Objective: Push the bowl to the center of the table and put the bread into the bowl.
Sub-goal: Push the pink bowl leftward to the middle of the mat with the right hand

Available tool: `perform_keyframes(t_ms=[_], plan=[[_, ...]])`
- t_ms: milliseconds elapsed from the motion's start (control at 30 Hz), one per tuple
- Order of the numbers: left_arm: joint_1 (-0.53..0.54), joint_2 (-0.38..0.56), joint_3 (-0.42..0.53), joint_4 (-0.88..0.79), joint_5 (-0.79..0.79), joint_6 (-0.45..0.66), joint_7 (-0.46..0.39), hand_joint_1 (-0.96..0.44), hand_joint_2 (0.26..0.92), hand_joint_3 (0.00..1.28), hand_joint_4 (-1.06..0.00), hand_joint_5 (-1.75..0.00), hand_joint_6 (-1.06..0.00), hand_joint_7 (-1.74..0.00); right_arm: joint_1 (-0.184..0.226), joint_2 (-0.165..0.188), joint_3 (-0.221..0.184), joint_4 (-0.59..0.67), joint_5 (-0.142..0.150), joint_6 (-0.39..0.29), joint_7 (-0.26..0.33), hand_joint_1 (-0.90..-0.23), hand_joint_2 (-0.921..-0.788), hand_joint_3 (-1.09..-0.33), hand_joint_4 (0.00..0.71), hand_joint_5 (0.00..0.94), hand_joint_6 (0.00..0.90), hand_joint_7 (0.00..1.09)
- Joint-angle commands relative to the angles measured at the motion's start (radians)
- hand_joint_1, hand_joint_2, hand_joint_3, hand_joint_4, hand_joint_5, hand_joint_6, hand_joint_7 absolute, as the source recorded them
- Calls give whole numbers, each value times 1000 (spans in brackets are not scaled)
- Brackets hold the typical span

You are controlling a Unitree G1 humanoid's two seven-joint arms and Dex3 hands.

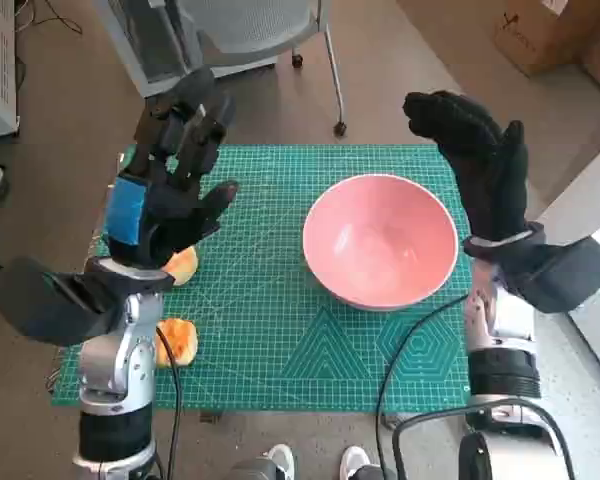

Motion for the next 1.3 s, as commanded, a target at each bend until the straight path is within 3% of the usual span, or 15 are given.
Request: perform_keyframes(t_ms=[33, 1300], plan=[[10, -3, 2, -11, -3, -1, 0, -458, 866, 285, -125, -183, 1, -600, 23, -5, -4, 7, 5, 9, 6, -596, -921, -607, 215, 1, 317, 0], [19, 4, -15, -14, 15, -13, -7, -488, 851, 307, -102, -203, 1, -580, 34, 0, 0, -1, -1, 16, 0, -593, -921, -602, 208, 0, 321, 2]])
